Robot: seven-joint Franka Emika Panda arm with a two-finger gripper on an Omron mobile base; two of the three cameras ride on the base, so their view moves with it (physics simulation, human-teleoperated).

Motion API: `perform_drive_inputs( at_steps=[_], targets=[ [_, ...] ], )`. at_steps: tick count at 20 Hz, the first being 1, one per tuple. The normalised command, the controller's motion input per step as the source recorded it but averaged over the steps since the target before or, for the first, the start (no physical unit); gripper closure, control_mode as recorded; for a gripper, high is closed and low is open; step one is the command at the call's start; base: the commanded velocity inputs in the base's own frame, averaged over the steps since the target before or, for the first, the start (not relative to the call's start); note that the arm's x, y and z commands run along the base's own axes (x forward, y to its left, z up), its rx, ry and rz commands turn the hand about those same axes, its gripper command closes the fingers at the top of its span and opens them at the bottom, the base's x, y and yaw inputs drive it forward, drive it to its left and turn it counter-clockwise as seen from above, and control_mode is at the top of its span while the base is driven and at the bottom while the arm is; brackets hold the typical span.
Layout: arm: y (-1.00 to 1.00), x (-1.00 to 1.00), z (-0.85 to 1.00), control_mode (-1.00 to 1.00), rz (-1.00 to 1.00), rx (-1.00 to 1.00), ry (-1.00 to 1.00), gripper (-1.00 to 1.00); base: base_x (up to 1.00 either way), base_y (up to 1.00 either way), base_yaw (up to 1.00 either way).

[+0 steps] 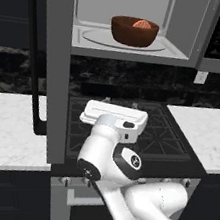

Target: Open the microwave, place the bowl with waffle inside the microwave, then close the microwave door and turn it on.

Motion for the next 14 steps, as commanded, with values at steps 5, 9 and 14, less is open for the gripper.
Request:
perform_drive_inputs(
  at_steps=[5, 9, 14],
  targets=[
    [0.44, 0.00, -0.34, -1.00, 0.10, 0.00, -0.16, -1.00, 0.00, 0.00, 0.00],
    [0.52, -0.09, -0.04, -1.00, 0.08, 0.00, -0.33, -1.00, 0.00, 0.00, 0.00],
    [0.50, 0.00, -0.10, -1.00, 0.09, 0.01, -0.30, -1.00, 0.00, 0.00, 0.00]
  ],
)
